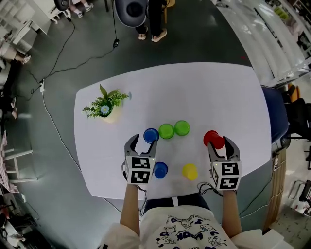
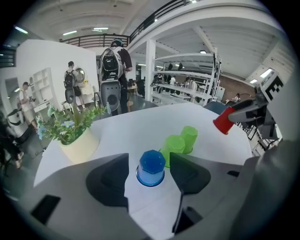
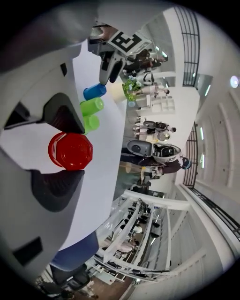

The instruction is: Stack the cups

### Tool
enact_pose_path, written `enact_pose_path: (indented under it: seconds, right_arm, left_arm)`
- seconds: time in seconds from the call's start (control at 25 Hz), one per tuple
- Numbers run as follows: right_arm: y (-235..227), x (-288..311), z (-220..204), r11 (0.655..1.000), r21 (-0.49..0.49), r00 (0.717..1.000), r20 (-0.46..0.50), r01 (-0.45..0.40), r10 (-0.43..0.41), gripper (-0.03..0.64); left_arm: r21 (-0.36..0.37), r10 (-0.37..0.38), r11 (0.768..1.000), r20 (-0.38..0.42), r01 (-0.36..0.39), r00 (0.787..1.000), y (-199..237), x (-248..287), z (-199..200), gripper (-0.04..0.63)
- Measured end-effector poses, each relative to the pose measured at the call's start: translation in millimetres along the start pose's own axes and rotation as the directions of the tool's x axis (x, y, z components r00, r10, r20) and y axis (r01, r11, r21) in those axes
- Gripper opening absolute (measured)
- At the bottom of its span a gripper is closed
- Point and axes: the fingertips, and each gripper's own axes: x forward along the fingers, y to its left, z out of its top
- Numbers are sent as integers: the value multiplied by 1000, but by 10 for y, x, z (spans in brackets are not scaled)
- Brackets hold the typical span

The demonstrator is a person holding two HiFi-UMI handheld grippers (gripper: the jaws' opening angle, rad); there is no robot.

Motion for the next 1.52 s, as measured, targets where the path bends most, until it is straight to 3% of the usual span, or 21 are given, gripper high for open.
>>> enact_pose_path:
  seconds: [0.16, 0.36, 0.6, 0.96, 1.2, 1.52]
  right_arm:
    - [303, 111, 418, 992, -86, 994, 35, -96, 99, 258]
    - [720, 275, 649, 959, -172, 973, 14, -226, 232, 258]
    - [1056, 480, 676, 916, -222, 943, -56, -333, 329, 258]
    - [1358, 677, 661, 869, -330, 929, -140, -370, 343, 258]
    - [1421, 748, 654, 870, -323, 928, -138, -372, 345, 259]
    - [1423, 740, 686, 880, -282, 924, -102, -381, 368, 265]
  left_arm:
    - [-21, 12, 1000, 1, -12, 1000, 31, -164, -59, 280]
    - [-73, 5, 997, 21, -3, 1000, 22, -361, -174, 280]
    - [-109, -82, 990, 31, 84, 996, -240, -510, -419, 281]
    - [-44, -227, 973, -18, 226, 974, -631, -628, -771, 313]
    - [28, -349, 935, -118, 355, 930, -841, -546, -1007, 314]
    - [82, -367, 918, -198, 388, 909, -972, -459, -1155, 313]
